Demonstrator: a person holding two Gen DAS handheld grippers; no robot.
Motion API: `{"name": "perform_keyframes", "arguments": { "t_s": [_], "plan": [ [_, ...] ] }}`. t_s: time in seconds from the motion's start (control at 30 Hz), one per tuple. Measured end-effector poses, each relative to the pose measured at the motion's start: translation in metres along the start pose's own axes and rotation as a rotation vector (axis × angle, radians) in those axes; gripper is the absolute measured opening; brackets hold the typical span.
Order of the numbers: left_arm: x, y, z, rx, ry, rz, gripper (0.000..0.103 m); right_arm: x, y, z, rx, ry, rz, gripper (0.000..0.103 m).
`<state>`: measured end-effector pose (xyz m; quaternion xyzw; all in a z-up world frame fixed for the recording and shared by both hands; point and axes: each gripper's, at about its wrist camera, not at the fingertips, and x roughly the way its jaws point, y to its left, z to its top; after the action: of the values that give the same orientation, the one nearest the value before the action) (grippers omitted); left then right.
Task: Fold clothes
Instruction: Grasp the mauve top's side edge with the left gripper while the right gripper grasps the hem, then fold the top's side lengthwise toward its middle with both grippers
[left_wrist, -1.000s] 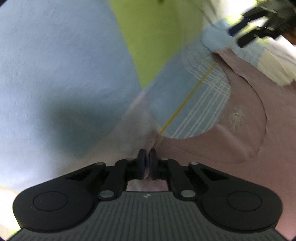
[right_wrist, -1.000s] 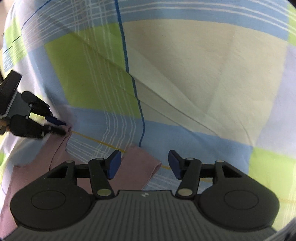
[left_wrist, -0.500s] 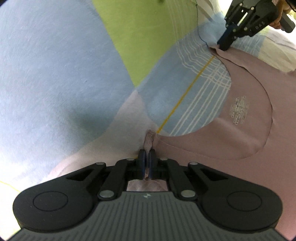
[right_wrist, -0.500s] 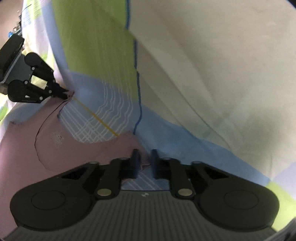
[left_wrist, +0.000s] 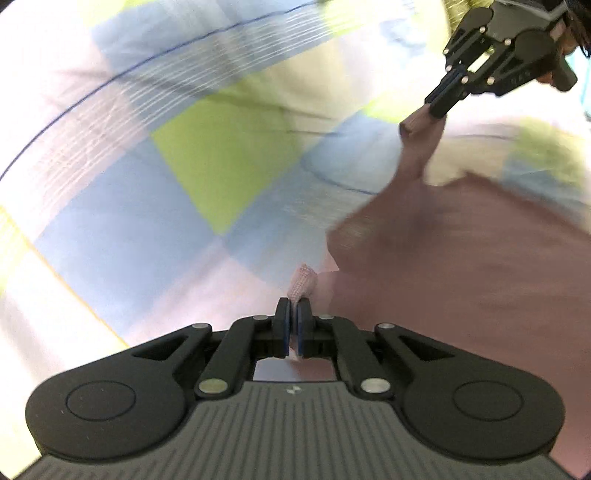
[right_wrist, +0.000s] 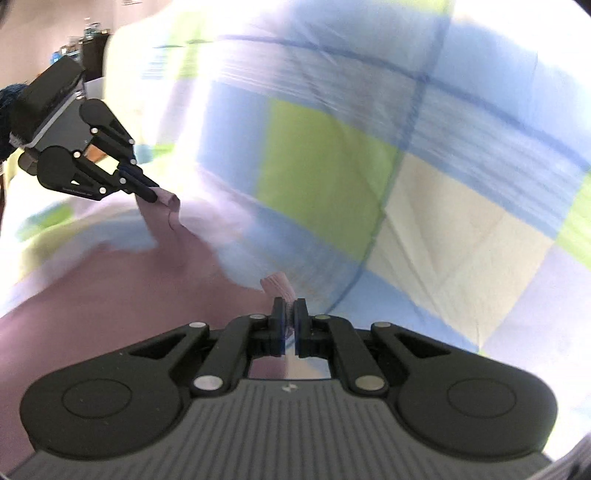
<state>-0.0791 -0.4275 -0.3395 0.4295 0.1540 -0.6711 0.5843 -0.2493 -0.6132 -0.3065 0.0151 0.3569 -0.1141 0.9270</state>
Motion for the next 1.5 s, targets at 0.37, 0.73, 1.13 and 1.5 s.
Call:
{"name": "perform_keyframes", "arguments": {
  "t_s": [0.37, 0.73, 1.13, 1.5],
  "plan": [
    [-0.094, -0.174, -0.104, 0.008, 0.098, 0.025, 0.001, -0.112, 0.161, -0.136, -0.084, 0.047, 0.018, 0.003],
    [-0.083, -0.257, -0.143, 0.340, 0.160, 0.181, 0.025, -0.102, 0.271, -0.205, -0.475, 0.217, -0.198, 0.042],
    [-0.059, -0.268, -0.139, 0.526, 0.152, 0.224, 0.003, -0.087, 0.286, -0.208, -0.661, 0.222, -0.233, 0.000],
    [-0.079, -0.288, -0.138, 0.566, 0.133, 0.224, 0.002, -0.118, 0.290, -0.203, -0.646, 0.182, -0.197, 0.000]
  ]
}}
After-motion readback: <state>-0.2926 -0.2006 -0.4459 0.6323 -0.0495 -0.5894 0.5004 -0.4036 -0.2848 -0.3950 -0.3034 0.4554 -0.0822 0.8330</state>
